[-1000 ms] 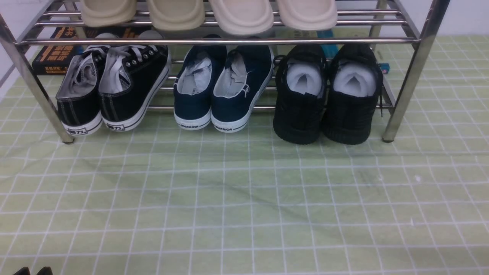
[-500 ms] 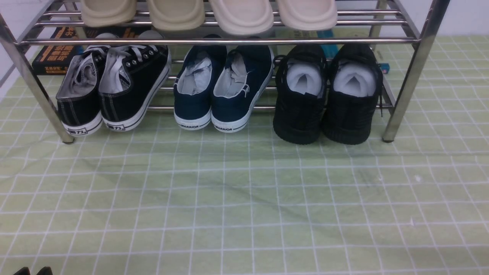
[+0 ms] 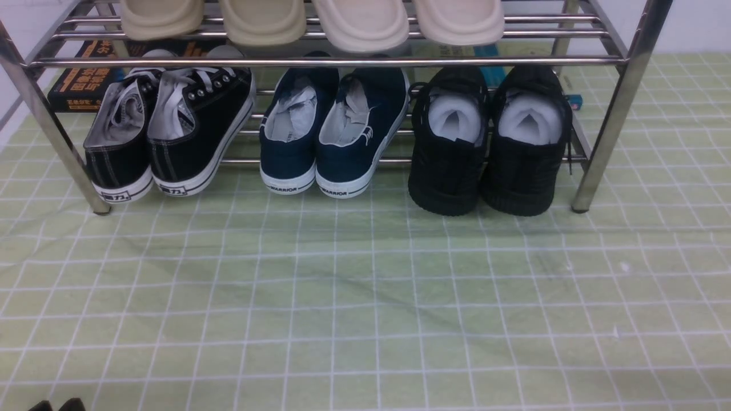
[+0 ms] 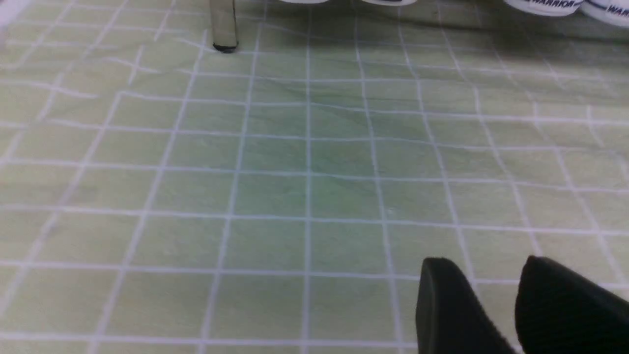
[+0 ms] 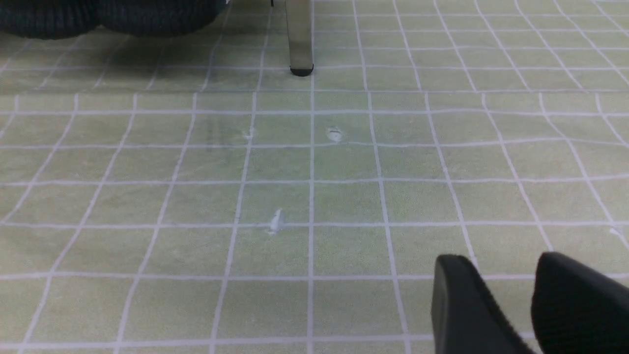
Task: Take the shoes off the shelf with your hand from the green coffee tablecloth.
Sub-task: 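Grasp the leftmost shoe on the bottom shelf of the shoe rack with the left gripper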
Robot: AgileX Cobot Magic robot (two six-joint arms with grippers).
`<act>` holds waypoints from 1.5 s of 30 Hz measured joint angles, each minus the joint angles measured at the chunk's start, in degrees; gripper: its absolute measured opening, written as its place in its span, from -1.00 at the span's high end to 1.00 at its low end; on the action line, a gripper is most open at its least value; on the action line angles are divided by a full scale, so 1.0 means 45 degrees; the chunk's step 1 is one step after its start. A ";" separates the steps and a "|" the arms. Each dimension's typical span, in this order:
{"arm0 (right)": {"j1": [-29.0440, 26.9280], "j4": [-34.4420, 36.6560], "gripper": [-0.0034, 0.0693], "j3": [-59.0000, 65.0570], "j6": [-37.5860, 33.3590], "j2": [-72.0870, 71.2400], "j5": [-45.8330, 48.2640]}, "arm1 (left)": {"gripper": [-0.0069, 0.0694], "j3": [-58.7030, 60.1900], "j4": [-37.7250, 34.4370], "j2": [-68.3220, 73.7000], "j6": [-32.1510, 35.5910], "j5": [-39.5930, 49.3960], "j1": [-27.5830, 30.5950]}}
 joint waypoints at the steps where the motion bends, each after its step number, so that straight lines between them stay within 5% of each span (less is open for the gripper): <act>1: 0.0000 0.0000 0.25 0.0000 0.0000 0.0000 0.0000 | 0.19 0.0000 -0.1011 0.0000 -0.0841 0.0000 0.0000; 9: 0.0000 0.0000 0.25 0.0000 0.0000 0.0000 0.0000 | 0.19 0.0055 -0.6243 0.0000 -0.4907 0.0161 0.0000; 19: 0.0000 0.0000 0.25 0.0000 0.0000 0.0000 0.0000 | 0.28 -0.0057 -0.6965 0.0000 -0.5174 0.0204 0.0000; 25: 0.0000 0.0000 0.25 0.0000 0.0000 0.0000 0.0000 | 0.66 -0.1983 -0.5924 0.0277 -0.5059 0.1618 0.0000; 28: 0.0000 0.0000 0.25 0.0000 0.0000 0.0000 0.0000 | 0.82 -0.4199 -0.4173 0.2215 -0.5021 0.3147 0.0000; 36: 0.0000 0.0000 0.25 0.0000 0.0000 0.0000 0.0000 | 0.82 -0.8603 -0.1382 0.8364 -0.3725 0.6660 0.0000; 41: 0.0000 0.0000 0.25 0.0000 0.0000 0.0000 0.0000 | 0.76 -1.0362 -0.1120 1.0744 -0.2360 0.6904 0.0000; 45: 0.0000 0.0000 0.25 0.0000 0.0000 0.0000 0.0000 | 0.51 -1.1998 -0.0414 1.2719 -0.2043 0.6795 0.0000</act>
